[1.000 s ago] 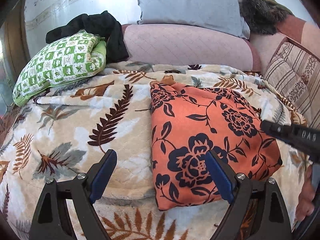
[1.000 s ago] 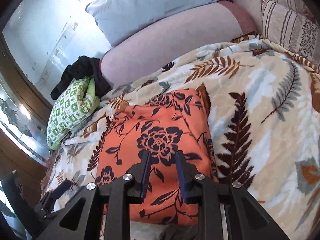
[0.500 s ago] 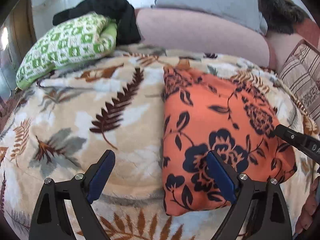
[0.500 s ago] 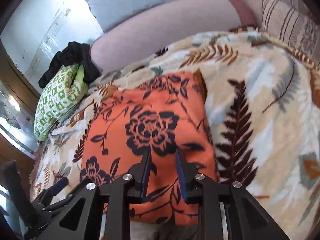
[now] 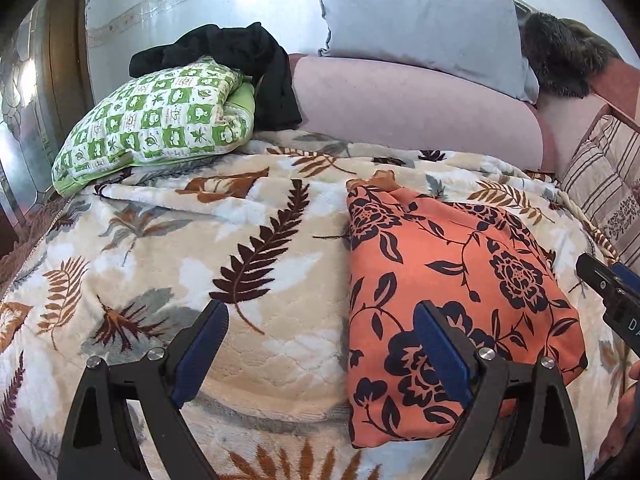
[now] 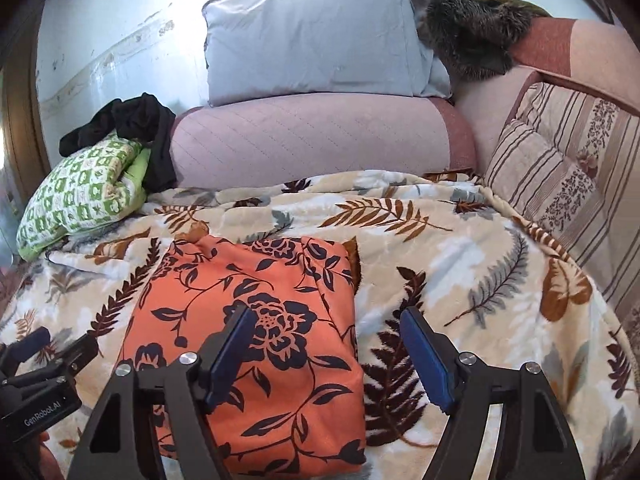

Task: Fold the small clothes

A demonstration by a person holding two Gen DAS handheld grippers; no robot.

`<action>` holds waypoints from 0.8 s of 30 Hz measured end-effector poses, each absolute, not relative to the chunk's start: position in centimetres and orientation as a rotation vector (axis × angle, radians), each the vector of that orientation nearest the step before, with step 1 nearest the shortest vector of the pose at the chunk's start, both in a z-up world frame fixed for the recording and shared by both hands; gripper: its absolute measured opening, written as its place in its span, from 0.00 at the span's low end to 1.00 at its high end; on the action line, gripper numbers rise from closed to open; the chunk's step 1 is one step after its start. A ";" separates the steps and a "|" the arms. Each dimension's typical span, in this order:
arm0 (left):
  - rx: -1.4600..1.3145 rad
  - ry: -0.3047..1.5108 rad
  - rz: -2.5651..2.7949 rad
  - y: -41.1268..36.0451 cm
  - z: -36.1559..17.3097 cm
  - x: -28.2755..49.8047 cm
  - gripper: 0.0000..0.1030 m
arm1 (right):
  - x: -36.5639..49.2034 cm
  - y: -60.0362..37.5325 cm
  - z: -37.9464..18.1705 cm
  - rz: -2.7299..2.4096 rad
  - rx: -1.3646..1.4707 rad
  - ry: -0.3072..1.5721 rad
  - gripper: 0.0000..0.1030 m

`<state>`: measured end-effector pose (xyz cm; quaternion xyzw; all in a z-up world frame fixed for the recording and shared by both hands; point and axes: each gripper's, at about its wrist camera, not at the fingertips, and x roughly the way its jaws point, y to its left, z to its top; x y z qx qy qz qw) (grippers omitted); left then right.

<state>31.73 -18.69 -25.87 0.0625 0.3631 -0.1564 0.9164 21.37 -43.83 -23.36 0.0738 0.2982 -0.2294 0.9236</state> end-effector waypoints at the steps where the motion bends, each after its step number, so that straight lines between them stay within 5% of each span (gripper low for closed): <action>1: 0.127 0.743 -0.323 -18.7 -25.8 31.7 0.91 | 21.3 -43.8 -23.3 -0.477 0.139 0.613 0.76; 24: 0.114 0.792 -0.316 -19.0 -26.5 32.5 0.91 | 21.6 -43.8 -23.6 -0.504 0.090 0.618 0.76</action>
